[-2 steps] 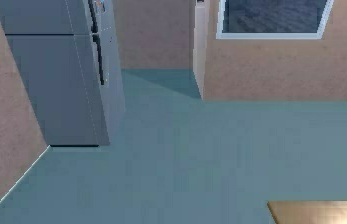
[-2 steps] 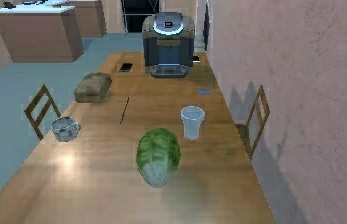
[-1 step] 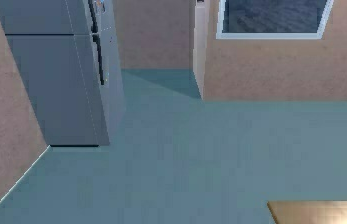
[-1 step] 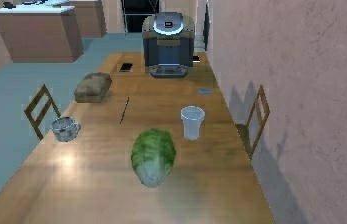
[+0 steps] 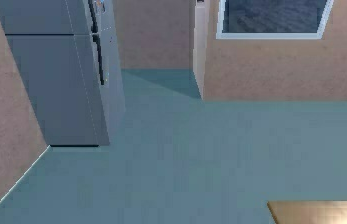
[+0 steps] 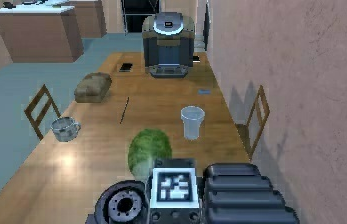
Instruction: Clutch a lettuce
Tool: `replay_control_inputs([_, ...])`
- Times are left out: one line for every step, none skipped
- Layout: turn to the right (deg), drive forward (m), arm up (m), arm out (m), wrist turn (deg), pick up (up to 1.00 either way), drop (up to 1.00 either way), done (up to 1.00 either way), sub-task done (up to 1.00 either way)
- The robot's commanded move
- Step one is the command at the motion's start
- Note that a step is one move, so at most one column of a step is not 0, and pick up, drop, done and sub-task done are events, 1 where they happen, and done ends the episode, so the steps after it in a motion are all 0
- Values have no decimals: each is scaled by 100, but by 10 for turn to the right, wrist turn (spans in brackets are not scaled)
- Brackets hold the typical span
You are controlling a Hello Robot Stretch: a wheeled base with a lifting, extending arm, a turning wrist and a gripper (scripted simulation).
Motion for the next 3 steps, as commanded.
replay_control_inputs([0, 0, 0, 14, 0, 0, 0, 0, 0])
replay_control_inputs([0, 0, 0, 0, 450, 0, 0, 0, 0])
replay_control_inputs([0, 0, 0, 0, 450, 0, 0, 0, 0])
